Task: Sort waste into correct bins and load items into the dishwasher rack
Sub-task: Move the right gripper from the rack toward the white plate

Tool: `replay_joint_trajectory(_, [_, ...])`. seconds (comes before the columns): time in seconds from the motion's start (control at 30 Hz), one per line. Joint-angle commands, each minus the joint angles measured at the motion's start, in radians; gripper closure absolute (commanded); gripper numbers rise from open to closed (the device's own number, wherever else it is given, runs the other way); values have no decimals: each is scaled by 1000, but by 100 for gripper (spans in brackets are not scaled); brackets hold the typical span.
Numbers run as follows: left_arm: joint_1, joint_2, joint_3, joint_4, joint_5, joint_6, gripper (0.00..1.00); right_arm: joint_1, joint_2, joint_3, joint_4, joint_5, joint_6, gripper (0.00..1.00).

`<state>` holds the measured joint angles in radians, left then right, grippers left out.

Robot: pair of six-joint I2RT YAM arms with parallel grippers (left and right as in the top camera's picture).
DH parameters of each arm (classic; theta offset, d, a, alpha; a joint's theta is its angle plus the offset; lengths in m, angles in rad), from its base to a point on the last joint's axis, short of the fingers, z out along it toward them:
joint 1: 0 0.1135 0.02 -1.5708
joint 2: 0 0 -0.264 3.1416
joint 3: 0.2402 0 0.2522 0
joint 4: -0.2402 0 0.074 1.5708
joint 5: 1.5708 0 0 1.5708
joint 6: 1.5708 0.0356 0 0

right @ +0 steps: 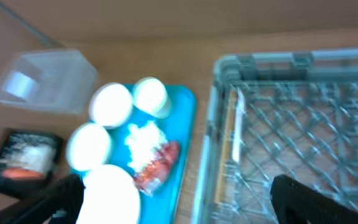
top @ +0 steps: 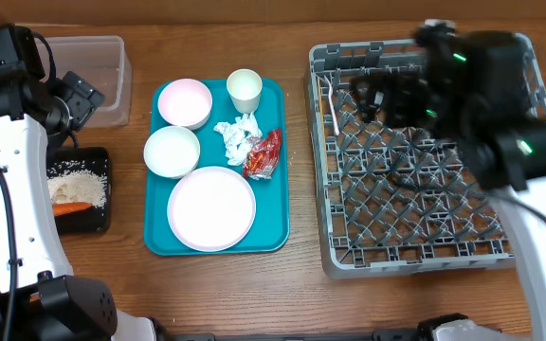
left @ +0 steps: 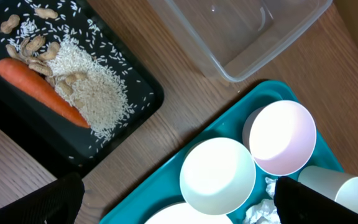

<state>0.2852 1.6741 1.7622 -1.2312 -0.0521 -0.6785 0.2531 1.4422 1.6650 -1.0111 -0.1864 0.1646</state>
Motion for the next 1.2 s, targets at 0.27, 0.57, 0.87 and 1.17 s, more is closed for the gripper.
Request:
replay_joint_trajectory(0.27, [2,2,-2,1,1,-6,0,34,51,65,-16,56,49,0])
replay_joint_trajectory(0.57, [2,2,-2,1,5,-7,0,36,48,64,-53,-330,40,0])
replay_joint_trajectory(0.87, [2,2,-2,-6,72,-6,0,255,58,63,-53,-204,54,0])
replay_joint_trajectory(1.17, [2,2,-2,-19,71,-6,0,473,235,62,-39,14,227,0])
